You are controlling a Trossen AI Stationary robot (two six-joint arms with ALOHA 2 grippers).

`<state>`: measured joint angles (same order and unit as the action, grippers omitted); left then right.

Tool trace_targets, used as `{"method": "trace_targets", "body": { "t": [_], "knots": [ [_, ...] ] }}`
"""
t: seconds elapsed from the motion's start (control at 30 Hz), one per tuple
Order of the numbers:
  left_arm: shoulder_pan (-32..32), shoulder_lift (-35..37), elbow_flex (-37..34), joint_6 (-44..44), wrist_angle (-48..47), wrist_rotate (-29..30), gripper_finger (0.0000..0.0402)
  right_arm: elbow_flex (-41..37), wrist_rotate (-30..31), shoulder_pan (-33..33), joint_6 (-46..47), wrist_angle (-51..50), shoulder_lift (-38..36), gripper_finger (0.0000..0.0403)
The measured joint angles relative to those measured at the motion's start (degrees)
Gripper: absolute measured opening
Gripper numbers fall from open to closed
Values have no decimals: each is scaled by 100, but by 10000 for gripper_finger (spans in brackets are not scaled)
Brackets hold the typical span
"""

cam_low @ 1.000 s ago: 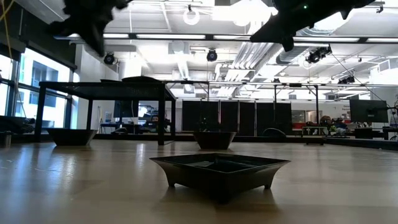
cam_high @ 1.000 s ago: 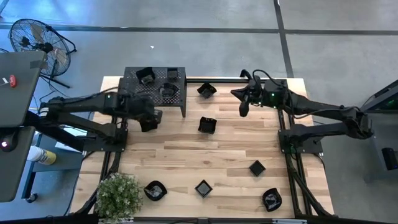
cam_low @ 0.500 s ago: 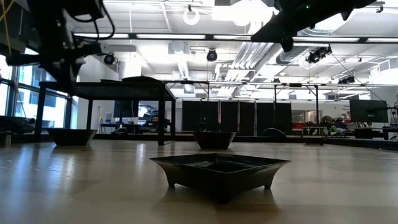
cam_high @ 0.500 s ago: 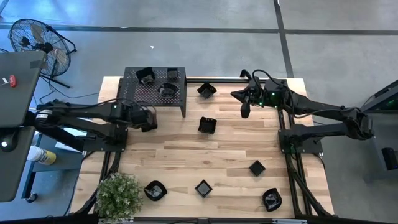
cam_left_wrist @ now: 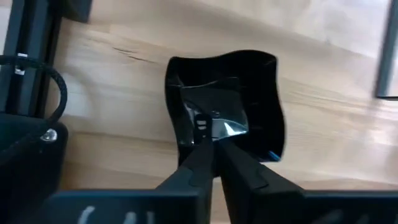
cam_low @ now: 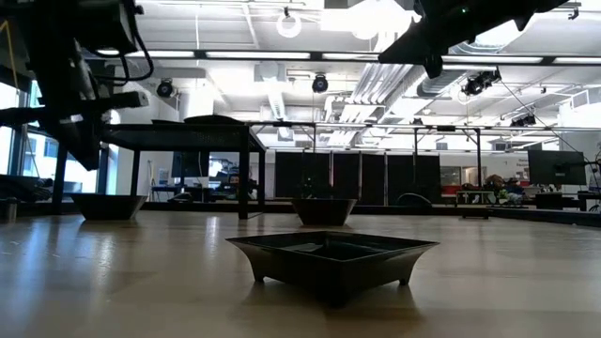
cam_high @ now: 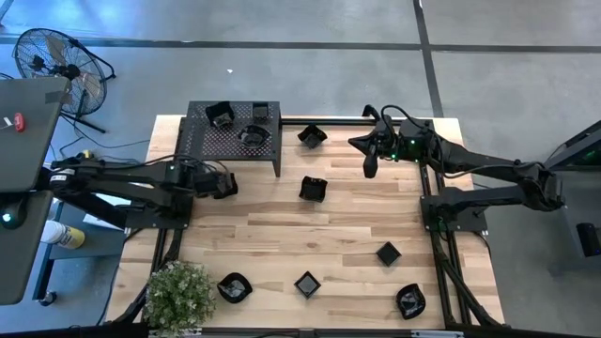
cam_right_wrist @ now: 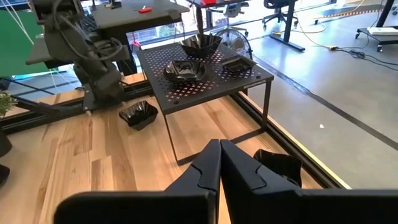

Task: Pick & Place Mini shaped plates
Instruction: Stack the distorted square plate on top of the other distorted square plate on the shelf

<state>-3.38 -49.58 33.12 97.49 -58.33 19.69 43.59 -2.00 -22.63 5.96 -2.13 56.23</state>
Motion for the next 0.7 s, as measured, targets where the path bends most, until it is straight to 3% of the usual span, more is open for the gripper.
{"method": "trace_targets", "body": {
  "t": [0.3,0.7],
  "knots": [
    [-2,-1028,-2,888,68,-92,107,0,2,0,28,26,0,4],
    [-2,-1725,-4,1095,378,-137,106,0,-8,0,4,32,1,2]
  ]
}}
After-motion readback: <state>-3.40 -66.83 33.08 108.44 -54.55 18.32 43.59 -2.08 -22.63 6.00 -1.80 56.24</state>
